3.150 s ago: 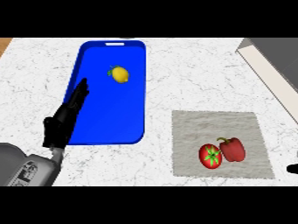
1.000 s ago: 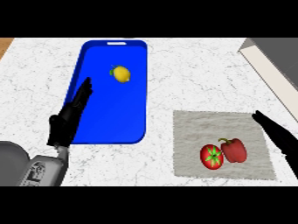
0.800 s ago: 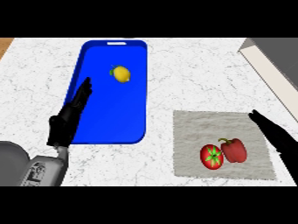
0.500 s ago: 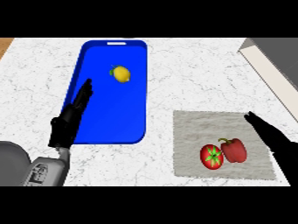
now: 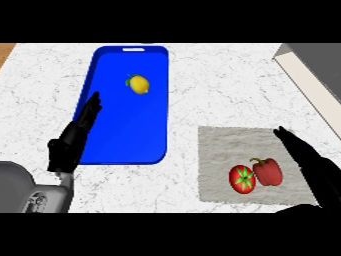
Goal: Pick the bell pepper from the placemat and place it in the tiered shelf
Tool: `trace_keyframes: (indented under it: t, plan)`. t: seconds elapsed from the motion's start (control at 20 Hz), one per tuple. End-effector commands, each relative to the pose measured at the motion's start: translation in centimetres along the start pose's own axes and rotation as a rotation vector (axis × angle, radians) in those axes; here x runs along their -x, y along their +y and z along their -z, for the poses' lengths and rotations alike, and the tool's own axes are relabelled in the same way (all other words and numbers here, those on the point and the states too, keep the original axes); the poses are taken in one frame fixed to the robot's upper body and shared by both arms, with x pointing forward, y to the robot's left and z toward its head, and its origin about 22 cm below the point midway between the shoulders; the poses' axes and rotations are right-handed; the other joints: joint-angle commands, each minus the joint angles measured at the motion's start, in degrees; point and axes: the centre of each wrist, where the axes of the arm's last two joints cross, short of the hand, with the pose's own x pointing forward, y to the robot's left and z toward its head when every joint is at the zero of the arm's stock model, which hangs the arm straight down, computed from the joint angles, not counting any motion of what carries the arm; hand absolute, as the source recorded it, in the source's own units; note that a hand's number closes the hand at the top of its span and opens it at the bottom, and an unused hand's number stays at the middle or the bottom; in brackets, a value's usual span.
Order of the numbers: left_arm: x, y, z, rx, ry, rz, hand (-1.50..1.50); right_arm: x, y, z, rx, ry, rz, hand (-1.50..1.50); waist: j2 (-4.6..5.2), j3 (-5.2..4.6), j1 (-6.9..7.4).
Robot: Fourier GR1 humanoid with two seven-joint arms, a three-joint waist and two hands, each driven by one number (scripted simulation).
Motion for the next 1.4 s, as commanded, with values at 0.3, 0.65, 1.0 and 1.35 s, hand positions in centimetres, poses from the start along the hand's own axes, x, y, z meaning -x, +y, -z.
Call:
trace_keyframes:
  t: [0.3, 0.65, 1.0, 1.35]
  plan:
    - [0.7, -0.3, -0.2, -0.011, -0.009, 0.011, 0.0, 0.4, 0.7, 2.0, -0.016, 0.017, -0.018, -1.5, 0.01, 0.0, 0.03]
    - [-0.4, -0.1, 0.3, 0.001, 0.01, 0.004, 0.0, 0.2, 3.3, 1.6, -0.053, -0.001, -0.018, -1.5, -0.01, 0.0, -0.01]
    - [-0.5, 0.3, 2.0, 0.007, -0.004, -0.015, 0.0, 1.9, 3.6, 2.5, -0.101, -0.007, -0.044, 1.5, 0.02, -0.01, -0.1]
    - [-0.2, -1.3, 1.2, 0.007, 0.005, -0.005, 0.0, 2.4, 6.3, 2.5, -0.036, -0.075, -0.138, 1.5, 0.01, 0.01, -0.04]
